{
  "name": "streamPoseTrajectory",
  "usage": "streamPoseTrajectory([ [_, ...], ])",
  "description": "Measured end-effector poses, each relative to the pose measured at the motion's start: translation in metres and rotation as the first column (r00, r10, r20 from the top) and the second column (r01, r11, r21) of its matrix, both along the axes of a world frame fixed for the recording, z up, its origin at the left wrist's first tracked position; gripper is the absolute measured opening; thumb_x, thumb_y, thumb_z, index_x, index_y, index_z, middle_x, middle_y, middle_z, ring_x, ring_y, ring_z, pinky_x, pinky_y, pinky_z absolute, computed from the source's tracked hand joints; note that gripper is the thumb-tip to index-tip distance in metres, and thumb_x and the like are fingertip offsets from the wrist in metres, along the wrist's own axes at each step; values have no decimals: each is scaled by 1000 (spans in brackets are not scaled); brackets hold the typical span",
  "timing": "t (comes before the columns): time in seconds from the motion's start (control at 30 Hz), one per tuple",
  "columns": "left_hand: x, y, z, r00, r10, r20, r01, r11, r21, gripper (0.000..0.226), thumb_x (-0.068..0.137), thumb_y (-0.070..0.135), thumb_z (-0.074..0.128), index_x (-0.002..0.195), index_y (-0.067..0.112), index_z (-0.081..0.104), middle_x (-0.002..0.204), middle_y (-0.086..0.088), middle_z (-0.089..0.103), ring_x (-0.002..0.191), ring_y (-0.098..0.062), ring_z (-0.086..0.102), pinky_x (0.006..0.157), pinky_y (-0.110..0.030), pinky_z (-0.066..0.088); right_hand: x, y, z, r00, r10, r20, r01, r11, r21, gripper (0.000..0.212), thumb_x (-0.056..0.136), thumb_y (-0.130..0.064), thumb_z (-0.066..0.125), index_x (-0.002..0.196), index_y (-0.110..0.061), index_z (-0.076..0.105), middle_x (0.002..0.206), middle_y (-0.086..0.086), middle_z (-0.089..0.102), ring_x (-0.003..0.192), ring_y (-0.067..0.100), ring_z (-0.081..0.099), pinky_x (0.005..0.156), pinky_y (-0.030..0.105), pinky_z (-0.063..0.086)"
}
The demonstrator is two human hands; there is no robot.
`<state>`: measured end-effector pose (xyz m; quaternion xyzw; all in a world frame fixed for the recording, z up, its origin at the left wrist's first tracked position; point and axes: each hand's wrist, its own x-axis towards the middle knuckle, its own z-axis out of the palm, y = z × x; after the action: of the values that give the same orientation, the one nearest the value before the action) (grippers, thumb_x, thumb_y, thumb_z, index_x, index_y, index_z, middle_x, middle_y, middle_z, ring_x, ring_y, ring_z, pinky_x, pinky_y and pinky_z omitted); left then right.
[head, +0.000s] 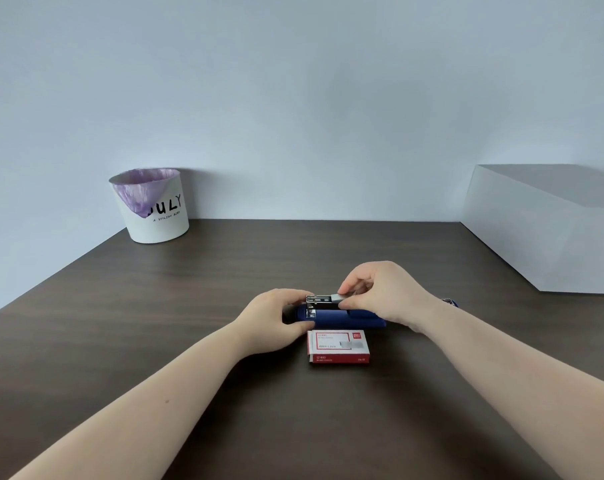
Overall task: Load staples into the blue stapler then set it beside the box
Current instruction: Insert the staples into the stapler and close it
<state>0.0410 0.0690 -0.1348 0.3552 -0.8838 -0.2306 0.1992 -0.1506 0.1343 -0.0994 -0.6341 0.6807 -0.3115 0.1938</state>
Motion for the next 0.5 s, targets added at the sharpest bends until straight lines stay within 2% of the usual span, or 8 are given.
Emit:
streamPoseTrajectory([
  [0.13, 1, -1, -3, 1000, 6, -5, -6, 999, -43, 36, 80, 23, 66, 116, 28, 62, 114, 7, 68, 106, -11, 59, 89, -23, 44, 1, -2, 0, 999, 10, -45, -10, 1000, 0, 16, 71, -15, 79, 85, -14, 73, 74, -6, 67, 67, 6, 60, 58, 7, 43],
  [0.23, 1, -2, -4, 1000, -1, -18, 0, 999, -49, 36, 80, 23, 66, 115, 27, 62, 114, 6, 69, 106, -11, 60, 91, -26, 46, 1, -4, -3, 998, 14, -56, -14, 1000, -8, 17, 70, -15, 80, 86, -13, 73, 69, -10, 63, 63, 3, 58, 55, 2, 42],
  [0.3, 1, -2, -4, 1000, -3, -21, 2, 999, -50, 36, 80, 23, 66, 115, 27, 62, 114, 6, 69, 106, -11, 60, 91, -26, 46, 2, -3, -4, 998, 26, -54, -26, 1000, -13, 20, 70, -17, 80, 88, -14, 72, 73, -10, 64, 66, 3, 57, 57, 5, 44],
  [0.4, 1, -3, -5, 1000, 1, -23, -2, 999, -43, 36, 79, 25, 67, 115, 27, 62, 114, 7, 68, 106, -10, 59, 91, -24, 45, -1, -1, -3, 999, 23, -23, -24, 999, -48, 25, 70, -25, 80, 93, -18, 72, 86, -5, 68, 77, 8, 60, 70, 15, 47],
  [0.5, 1, -4, -6, 999, 5, -34, -6, 999, -35, 35, 79, 24, 67, 114, 27, 63, 113, 7, 69, 105, -9, 60, 90, -23, 45, -9, 4, 4, 999, -40, -31, 37, 995, -96, 12, 79, -26, 71, 87, -18, 73, 86, -6, 69, 81, 9, 62, 69, 14, 45],
])
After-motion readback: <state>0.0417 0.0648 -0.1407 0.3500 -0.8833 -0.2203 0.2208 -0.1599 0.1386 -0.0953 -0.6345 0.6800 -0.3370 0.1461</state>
